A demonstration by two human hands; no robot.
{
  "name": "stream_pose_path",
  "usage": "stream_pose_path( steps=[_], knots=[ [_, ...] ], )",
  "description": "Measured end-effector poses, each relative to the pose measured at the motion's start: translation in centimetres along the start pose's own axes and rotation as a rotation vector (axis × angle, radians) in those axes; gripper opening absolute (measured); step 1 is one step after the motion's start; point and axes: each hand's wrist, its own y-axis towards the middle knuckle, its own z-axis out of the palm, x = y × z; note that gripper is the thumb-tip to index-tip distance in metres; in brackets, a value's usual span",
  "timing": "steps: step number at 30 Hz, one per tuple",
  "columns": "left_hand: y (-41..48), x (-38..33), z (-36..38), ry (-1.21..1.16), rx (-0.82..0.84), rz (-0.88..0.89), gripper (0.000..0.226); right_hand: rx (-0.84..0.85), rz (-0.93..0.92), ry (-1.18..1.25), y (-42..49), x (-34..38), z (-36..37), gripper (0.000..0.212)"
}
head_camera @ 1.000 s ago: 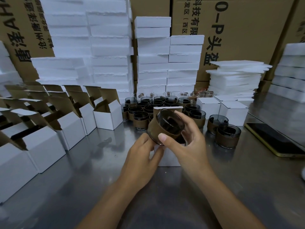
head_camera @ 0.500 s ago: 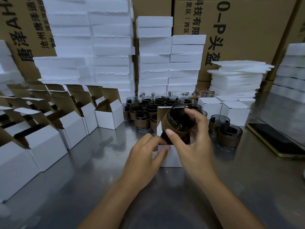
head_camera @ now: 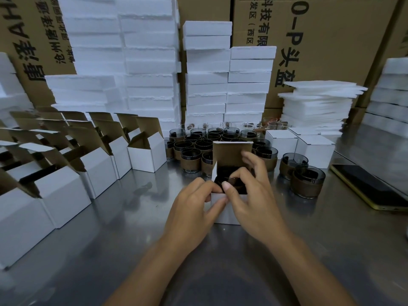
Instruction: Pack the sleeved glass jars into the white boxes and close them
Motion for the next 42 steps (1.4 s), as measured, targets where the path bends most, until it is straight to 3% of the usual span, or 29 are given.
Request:
stream_pose_path(
  steps=[3, 7, 10, 15, 18, 21, 24, 35, 38, 42],
  knots=[
    [0.0, 0.0, -0.1, 0.003, -0.013, 0.017, 0.009, 0.044, -0.005, -0.058, 0.0, -0.5, 0.0, 0.012],
    [0.0, 0.0, 0.0, 0.017, -0.032, 0.03, 0.009, 0.087, -0.062, -0.21, 0.1, -0.6, -0.1, 0.035],
    [0.0, 0.1, 0.0, 0.031, -0.033, 0.038, 0.009, 0.096, -0.077, -0.219, 0.0, -0.6, -0.1, 0.032],
    [0.1, 0.3, -0.1, -0.017, -0.05, 0.014, 0.016, -0.257, -0.016, 0.142, 0.5, 0.6, -0.3, 0.02],
    [0.3, 0.3, -0.1, -0.15, -0.099, -0.103, 0.025, -0.408, 0.184, 0.356, 1.0, 0.4, -0.6, 0.021],
    [0.6, 0.1, -0.2, -0.294, -0.123, -0.246, 0.027, -0.298, 0.489, 0.536, 1.5, -0.4, -0.5, 0.034],
    [0.6, -0.1, 0.0, -0.349, -0.032, -0.316, 0.018, -0.172, 0.622, 0.61, 1.6, -0.7, -0.4, 0.036],
    [0.6, 0.0, 0.0, -0.389, 0.065, -0.38, 0.018, -0.058, 0.528, 0.592, 1.3, -0.7, -0.2, 0.056],
    [0.8, -0.1, 0.1, -0.476, 0.039, -0.423, 0.015, -0.085, 0.531, 0.648, 1.3, -0.9, -0.2, 0.045],
    [1.0, 0.1, 0.1, -0.549, 0.005, -0.443, 0.036, -0.091, 0.541, 0.65, 1.3, -0.9, -0.3, 0.035]
  ],
)
